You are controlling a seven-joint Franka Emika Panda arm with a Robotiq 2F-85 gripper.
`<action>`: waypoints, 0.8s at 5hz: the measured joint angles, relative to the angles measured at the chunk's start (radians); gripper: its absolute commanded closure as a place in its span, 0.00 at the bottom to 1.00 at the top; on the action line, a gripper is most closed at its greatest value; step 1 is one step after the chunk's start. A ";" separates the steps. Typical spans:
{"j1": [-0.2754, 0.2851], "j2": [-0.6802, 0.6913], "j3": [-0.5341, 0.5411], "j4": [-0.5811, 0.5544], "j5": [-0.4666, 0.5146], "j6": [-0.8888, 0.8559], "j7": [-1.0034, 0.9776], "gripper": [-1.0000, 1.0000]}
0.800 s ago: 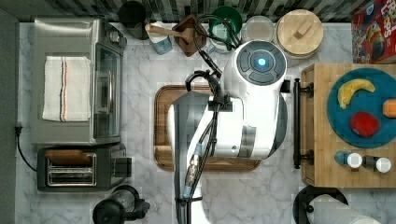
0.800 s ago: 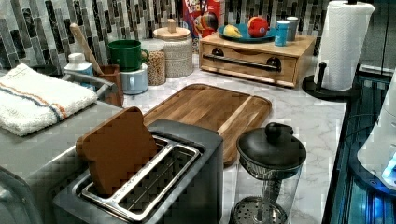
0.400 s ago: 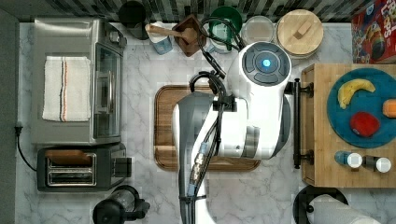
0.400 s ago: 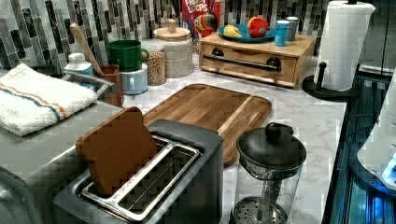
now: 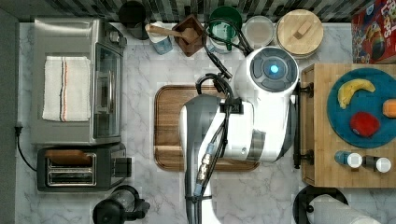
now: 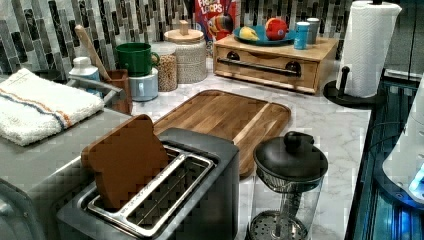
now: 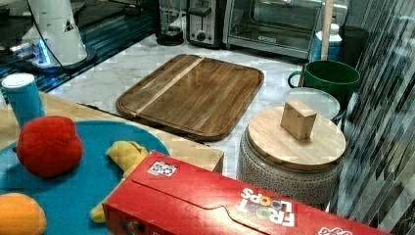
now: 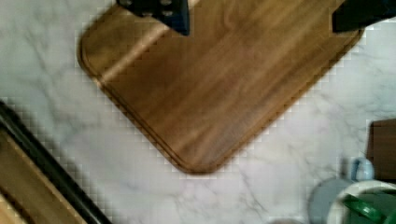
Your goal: Open the drawer.
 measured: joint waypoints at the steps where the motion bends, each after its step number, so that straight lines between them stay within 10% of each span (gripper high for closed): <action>1: -0.006 -0.027 -0.018 -0.059 0.031 0.040 -0.249 0.00; 4: -0.050 -0.030 -0.052 -0.188 -0.077 0.123 -0.537 0.00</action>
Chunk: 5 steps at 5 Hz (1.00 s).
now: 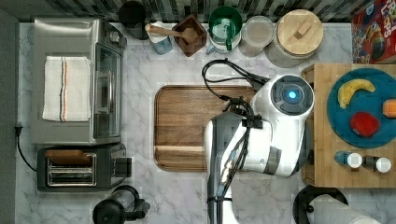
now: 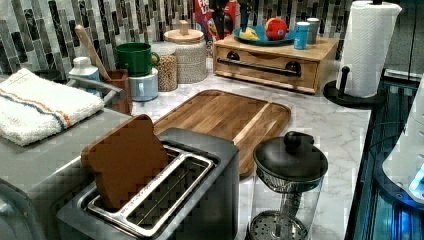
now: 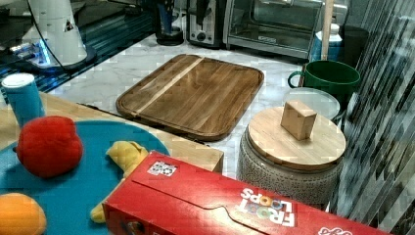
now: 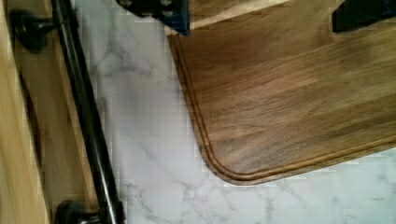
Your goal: Open the drawer.
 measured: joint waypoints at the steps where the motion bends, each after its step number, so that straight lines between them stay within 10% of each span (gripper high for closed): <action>1: -0.029 0.001 -0.001 -0.051 -0.107 0.062 -0.051 0.00; 5: -0.071 0.021 -0.058 -0.172 -0.163 0.369 -0.311 0.00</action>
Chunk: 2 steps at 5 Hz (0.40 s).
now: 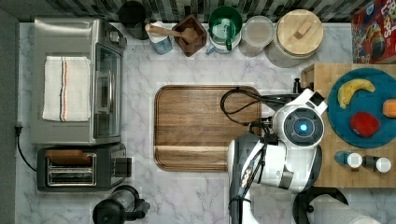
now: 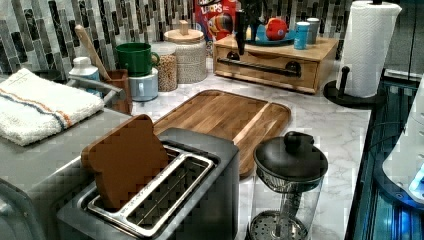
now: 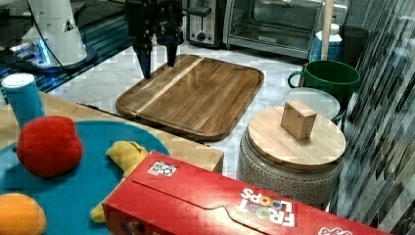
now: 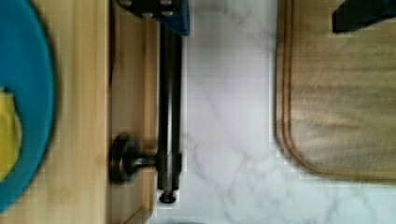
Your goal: Open the drawer.
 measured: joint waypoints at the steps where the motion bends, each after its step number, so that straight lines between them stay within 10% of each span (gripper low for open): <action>1: -0.023 0.025 0.000 0.000 0.000 0.099 -0.009 0.00; 2: -0.042 0.045 -0.001 -0.002 0.000 0.122 -0.016 0.00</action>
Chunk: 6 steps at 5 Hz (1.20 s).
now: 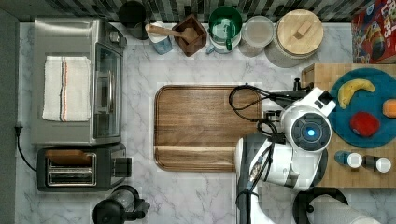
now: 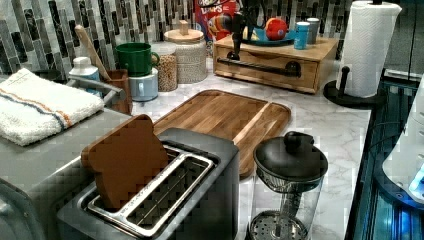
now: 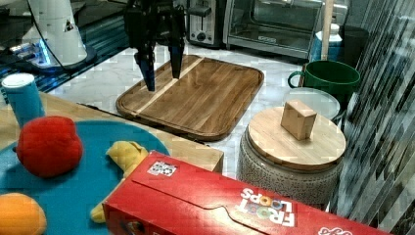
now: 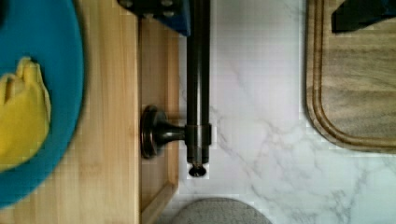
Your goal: Open the drawer.
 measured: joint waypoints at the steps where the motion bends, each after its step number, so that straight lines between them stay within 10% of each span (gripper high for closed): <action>1: 0.000 0.017 -0.016 0.000 0.001 0.000 0.000 0.00; 6: -0.057 0.094 -0.042 -0.082 -0.001 0.222 0.004 0.00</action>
